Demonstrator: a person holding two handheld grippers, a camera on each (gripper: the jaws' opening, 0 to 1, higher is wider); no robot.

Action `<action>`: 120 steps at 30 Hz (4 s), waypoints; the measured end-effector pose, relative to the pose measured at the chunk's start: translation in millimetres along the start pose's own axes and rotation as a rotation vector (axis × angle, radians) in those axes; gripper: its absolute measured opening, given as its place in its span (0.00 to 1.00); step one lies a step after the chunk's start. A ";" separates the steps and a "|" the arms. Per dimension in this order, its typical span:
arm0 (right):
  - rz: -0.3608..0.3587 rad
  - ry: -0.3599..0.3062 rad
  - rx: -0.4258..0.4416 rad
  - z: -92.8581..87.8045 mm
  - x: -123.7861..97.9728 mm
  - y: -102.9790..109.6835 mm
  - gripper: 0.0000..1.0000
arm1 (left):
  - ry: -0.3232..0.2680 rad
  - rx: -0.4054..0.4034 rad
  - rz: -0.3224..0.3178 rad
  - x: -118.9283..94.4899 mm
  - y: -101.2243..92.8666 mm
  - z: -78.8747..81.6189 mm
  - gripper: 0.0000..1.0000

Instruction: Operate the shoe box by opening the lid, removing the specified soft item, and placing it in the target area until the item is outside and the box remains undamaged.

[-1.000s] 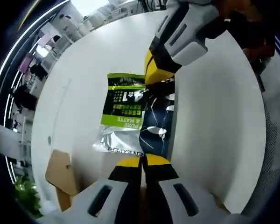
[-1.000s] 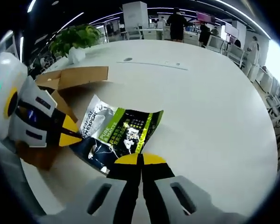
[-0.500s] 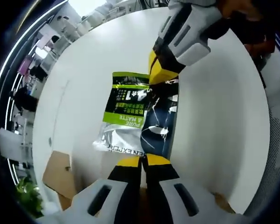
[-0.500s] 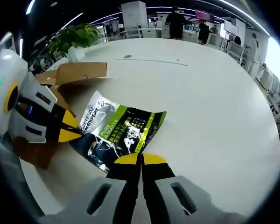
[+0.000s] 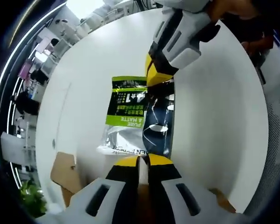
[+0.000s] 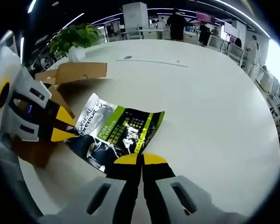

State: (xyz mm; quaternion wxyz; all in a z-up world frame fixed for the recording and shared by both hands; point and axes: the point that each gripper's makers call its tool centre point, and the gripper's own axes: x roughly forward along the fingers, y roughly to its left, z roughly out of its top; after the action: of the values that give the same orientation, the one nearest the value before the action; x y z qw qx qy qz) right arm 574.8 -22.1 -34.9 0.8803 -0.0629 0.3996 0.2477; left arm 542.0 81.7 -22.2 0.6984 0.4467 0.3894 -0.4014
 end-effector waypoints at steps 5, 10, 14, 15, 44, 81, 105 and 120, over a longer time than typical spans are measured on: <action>0.000 0.003 0.002 -0.6 0.3 -0.2 0.00 | -0.013 -0.012 0.007 -7.7 1.6 1.5 0.06; 0.002 0.007 -0.003 -2.2 -0.5 1.7 0.01 | -0.079 -0.002 0.022 -19.2 1.8 15.4 0.08; -0.002 0.007 -0.014 -3.6 -1.5 0.9 0.02 | -0.085 -0.015 0.015 -24.4 -0.5 15.2 0.09; -0.004 0.006 -0.020 -3.8 -2.0 0.8 0.03 | -0.087 -0.017 0.017 -26.4 0.2 15.3 0.10; -0.016 -0.049 -0.112 7.9 -34.8 4.9 0.19 | -0.277 -0.348 -0.037 -87.0 16.7 1.5 0.16; 0.099 -0.094 -0.088 53.7 -84.3 71.4 0.38 | -0.392 -0.714 0.016 -144.1 27.3 -102.7 0.51; 0.245 -0.109 -0.097 64.2 -82.2 142.1 0.40 | -0.337 -0.836 0.116 -176.4 23.6 -181.6 0.59; 0.311 -0.117 -0.141 74.9 -72.2 175.2 0.38 | -0.281 -0.940 0.152 -185.5 10.7 -223.3 0.58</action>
State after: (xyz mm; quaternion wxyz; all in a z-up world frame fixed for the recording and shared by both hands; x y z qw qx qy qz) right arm 499.7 125.5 83.9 0.8465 -0.0474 0.3343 0.4117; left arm 440.9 333.2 82.1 0.8974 0.0522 0.3965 -0.1866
